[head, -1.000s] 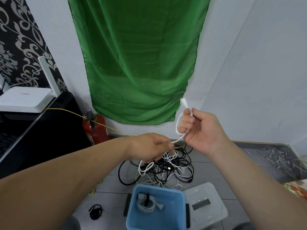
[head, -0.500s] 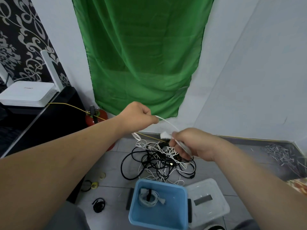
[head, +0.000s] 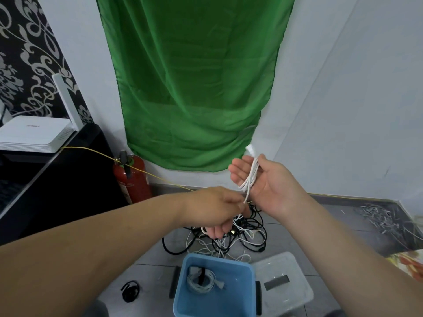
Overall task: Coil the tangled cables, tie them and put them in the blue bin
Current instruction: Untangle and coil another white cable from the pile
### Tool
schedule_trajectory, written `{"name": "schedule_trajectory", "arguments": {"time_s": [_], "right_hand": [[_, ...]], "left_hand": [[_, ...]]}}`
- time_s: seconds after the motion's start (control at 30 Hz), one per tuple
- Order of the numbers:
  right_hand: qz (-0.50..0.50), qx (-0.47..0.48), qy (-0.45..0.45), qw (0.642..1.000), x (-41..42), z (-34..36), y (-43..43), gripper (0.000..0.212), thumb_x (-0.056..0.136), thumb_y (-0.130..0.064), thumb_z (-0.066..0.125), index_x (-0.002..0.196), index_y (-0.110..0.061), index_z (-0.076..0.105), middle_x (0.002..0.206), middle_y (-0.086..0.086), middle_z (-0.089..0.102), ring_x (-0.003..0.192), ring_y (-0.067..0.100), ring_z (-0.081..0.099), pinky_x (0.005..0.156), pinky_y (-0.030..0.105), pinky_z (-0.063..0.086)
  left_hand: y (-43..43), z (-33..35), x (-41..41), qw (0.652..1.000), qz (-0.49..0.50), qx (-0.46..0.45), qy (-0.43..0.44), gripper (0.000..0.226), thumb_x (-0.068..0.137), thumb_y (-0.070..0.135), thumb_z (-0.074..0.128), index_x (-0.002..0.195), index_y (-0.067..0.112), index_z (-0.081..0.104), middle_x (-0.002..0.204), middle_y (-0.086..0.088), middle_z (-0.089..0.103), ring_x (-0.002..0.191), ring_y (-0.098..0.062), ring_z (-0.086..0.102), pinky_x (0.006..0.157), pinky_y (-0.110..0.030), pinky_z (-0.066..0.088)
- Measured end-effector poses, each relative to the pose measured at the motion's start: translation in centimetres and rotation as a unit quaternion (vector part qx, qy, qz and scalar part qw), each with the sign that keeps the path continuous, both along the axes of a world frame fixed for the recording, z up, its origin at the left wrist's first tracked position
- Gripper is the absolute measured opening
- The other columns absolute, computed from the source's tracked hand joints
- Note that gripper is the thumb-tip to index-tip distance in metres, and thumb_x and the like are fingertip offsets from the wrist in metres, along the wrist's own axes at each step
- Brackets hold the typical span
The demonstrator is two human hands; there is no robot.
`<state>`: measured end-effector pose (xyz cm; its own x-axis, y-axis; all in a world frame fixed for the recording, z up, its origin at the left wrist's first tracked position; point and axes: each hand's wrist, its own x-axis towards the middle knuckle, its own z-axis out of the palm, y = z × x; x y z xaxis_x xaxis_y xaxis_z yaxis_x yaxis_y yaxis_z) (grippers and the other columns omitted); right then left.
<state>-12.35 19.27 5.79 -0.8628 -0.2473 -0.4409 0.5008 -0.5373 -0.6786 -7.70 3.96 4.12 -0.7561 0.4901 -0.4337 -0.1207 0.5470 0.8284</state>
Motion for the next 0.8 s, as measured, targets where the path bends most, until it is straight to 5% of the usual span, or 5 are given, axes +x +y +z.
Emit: {"name": "schedule_trajectory", "arguments": {"time_s": [0.1, 0.27, 0.6, 0.73, 0.8], "right_hand": [[-0.007, -0.03, -0.007, 1.0, 0.0, 0.5, 0.3, 0.037, 0.111, -0.031, 0.037, 0.095, -0.008, 0.061, 0.068, 0.005, 0.067, 0.059, 0.019, 0.068, 0.06, 0.034, 0.057], [0.155, 0.049, 0.033, 0.986, 0.3, 1.6, 2.2, 0.034, 0.104, -0.029, 0.039, 0.077, -0.013, 0.052, 0.055, -0.002, 0.028, 0.043, 0.015, 0.023, 0.049, 0.03, 0.025], [0.416, 0.293, 0.114, 0.854, 1.6, 0.8, 1.9, 0.042, 0.109, -0.03, 0.038, 0.077, -0.009, 0.057, 0.053, 0.004, 0.036, 0.045, 0.018, 0.03, 0.048, 0.028, 0.029], [0.394, 0.411, 0.09, 0.817, 1.5, -0.5, 1.1, 0.041, 0.109, -0.034, 0.041, 0.084, -0.008, 0.061, 0.053, 0.003, 0.045, 0.044, 0.016, 0.04, 0.047, 0.026, 0.031], [0.356, 0.418, 0.064, 0.834, 1.3, -1.2, 1.2, 0.043, 0.11, -0.036, 0.041, 0.088, -0.006, 0.063, 0.055, 0.004, 0.05, 0.044, 0.016, 0.044, 0.046, 0.025, 0.035]], "left_hand": [[-0.1, -1.3, 0.3, 0.999, -0.037, -0.04, 0.005, 0.029, 0.11, 0.038, 0.036, 0.122, 0.029, 0.061, 0.068, -0.003, 0.062, 0.059, -0.018, 0.063, 0.064, -0.029, 0.057], [-3.7, -1.8, -2.0, 0.986, -0.018, -0.127, 0.104, 0.032, 0.1, 0.048, 0.059, 0.086, 0.021, 0.068, 0.063, 0.006, 0.057, 0.054, -0.007, 0.055, 0.062, -0.024, 0.047], [-5.6, -0.4, -3.7, 0.961, 0.136, -0.074, 0.23, 0.014, 0.087, 0.022, 0.078, 0.075, 0.016, 0.072, 0.061, 0.01, 0.064, 0.054, -0.007, 0.051, 0.054, -0.025, 0.045], [-5.5, 1.2, -4.2, 0.939, 0.237, -0.039, 0.247, 0.041, 0.091, 0.04, 0.072, 0.071, 0.004, 0.069, 0.048, 0.004, 0.047, 0.047, -0.013, 0.04, 0.049, -0.024, 0.035], [-6.1, 1.9, -4.4, 0.928, 0.294, -0.02, 0.227, 0.054, 0.086, 0.048, 0.073, 0.072, -0.003, 0.064, 0.047, 0.001, 0.04, 0.046, -0.015, 0.035, 0.05, -0.025, 0.031]]}}
